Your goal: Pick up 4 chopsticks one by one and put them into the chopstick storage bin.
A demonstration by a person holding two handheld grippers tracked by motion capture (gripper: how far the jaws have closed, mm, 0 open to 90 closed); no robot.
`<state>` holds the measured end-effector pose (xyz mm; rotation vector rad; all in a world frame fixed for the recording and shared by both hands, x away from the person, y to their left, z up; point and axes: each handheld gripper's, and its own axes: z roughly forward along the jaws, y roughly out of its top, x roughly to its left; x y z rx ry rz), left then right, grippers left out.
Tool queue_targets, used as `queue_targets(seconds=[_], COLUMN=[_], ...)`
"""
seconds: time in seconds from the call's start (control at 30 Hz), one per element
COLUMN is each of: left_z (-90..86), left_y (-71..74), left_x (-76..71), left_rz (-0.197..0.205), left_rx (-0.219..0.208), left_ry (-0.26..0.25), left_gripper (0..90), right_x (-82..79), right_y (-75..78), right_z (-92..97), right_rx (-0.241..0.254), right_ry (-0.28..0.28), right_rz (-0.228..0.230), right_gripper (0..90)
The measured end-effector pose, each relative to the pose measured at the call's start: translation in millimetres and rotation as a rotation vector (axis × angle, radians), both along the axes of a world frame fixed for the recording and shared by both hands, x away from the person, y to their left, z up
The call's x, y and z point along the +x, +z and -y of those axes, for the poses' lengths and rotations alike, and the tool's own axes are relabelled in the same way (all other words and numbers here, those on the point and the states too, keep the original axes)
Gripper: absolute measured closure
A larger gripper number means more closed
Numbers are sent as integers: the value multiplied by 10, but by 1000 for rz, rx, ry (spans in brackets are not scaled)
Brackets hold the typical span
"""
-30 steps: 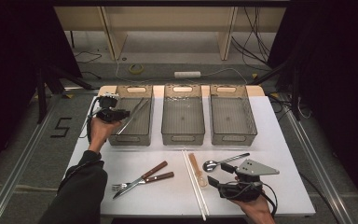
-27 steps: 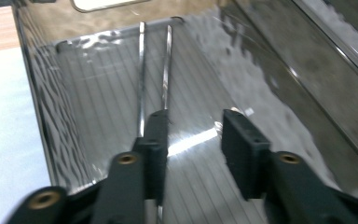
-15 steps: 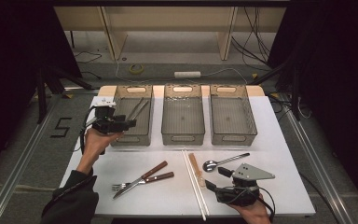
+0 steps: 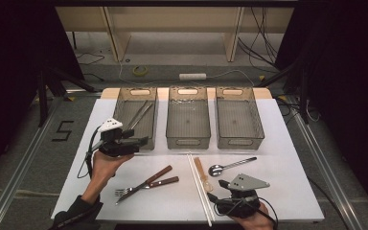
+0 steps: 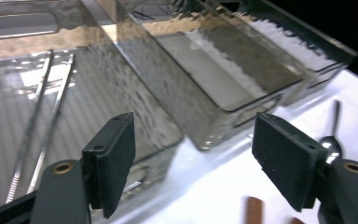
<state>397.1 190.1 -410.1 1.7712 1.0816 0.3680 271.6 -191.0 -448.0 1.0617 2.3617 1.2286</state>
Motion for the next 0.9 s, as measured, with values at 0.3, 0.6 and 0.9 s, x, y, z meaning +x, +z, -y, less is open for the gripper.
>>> queue_targets(seconds=[0.3,0.6,0.9], left_z=[23,18,1], left_y=[-59,-63,-25], left_x=[-236,-433,-604], left_rz=[14,32,79], left_rx=[-9,-17,-13], left_ry=[-28,-68,-74], left_gripper=[261,236,233], right_x=[-104,-239,-323], right_y=[-90,-147,-260], right_z=[-62,-137,-219], right_rx=[-25,-15,-73], right_ry=[-53,-129,-161], right_rz=[-19,-10,-29], right_gripper=[456,463,501])
